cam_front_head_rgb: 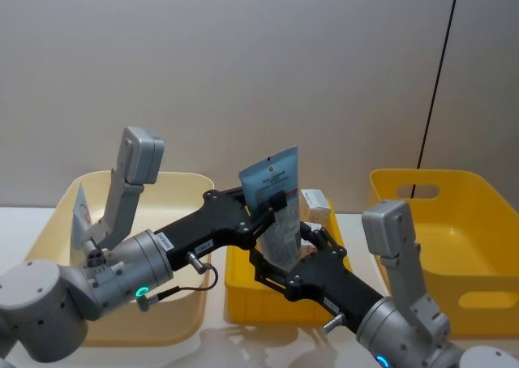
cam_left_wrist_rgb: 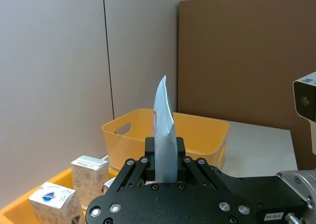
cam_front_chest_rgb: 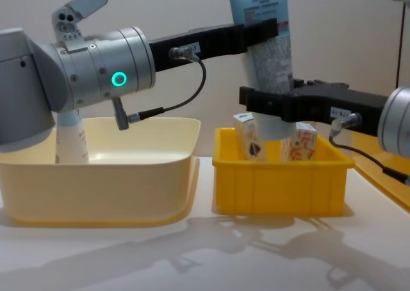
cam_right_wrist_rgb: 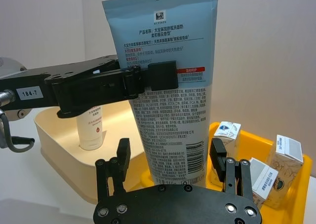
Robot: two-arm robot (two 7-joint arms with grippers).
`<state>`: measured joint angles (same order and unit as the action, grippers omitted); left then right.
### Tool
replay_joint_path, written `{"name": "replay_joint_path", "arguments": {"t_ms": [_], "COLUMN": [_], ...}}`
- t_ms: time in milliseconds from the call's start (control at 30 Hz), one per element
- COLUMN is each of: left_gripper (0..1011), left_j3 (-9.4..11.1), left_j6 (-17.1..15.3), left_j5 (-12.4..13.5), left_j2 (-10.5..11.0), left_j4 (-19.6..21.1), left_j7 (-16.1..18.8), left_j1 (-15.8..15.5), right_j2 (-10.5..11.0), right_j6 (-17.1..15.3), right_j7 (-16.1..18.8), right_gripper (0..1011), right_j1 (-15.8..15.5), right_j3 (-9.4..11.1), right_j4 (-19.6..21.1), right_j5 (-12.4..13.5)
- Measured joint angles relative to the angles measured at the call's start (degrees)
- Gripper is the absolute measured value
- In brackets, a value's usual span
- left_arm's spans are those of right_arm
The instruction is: Bimanual collaborative sorting of washing and personal care products
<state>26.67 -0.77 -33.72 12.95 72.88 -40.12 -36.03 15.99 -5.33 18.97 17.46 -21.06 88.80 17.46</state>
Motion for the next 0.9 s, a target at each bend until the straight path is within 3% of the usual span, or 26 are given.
{"name": "replay_joint_path", "arguments": {"t_ms": [200, 633, 900], "left_gripper": [216, 229, 479], "left_j3": [0.0, 0.0, 0.0], "left_j6": [0.0, 0.0, 0.0], "left_j5": [0.0, 0.0, 0.0], "left_j2": [0.0, 0.0, 0.0], "left_j4": [0.0, 0.0, 0.0], "left_j7": [0.0, 0.0, 0.0], "left_j1": [0.0, 0.0, 0.0], "right_j2": [-0.1, -0.1, -0.1], "right_j6": [-0.2, -0.3, -0.4], "right_j7": [0.1, 0.3, 0.4], "right_gripper": [985, 695, 630], "right_j1": [0.3, 0.6, 0.6], "right_j3": [-0.4, -0.7, -0.8], "right_j4": [-0.4, -0.7, -0.8], "right_j5": [0.0, 0.1, 0.1]}}
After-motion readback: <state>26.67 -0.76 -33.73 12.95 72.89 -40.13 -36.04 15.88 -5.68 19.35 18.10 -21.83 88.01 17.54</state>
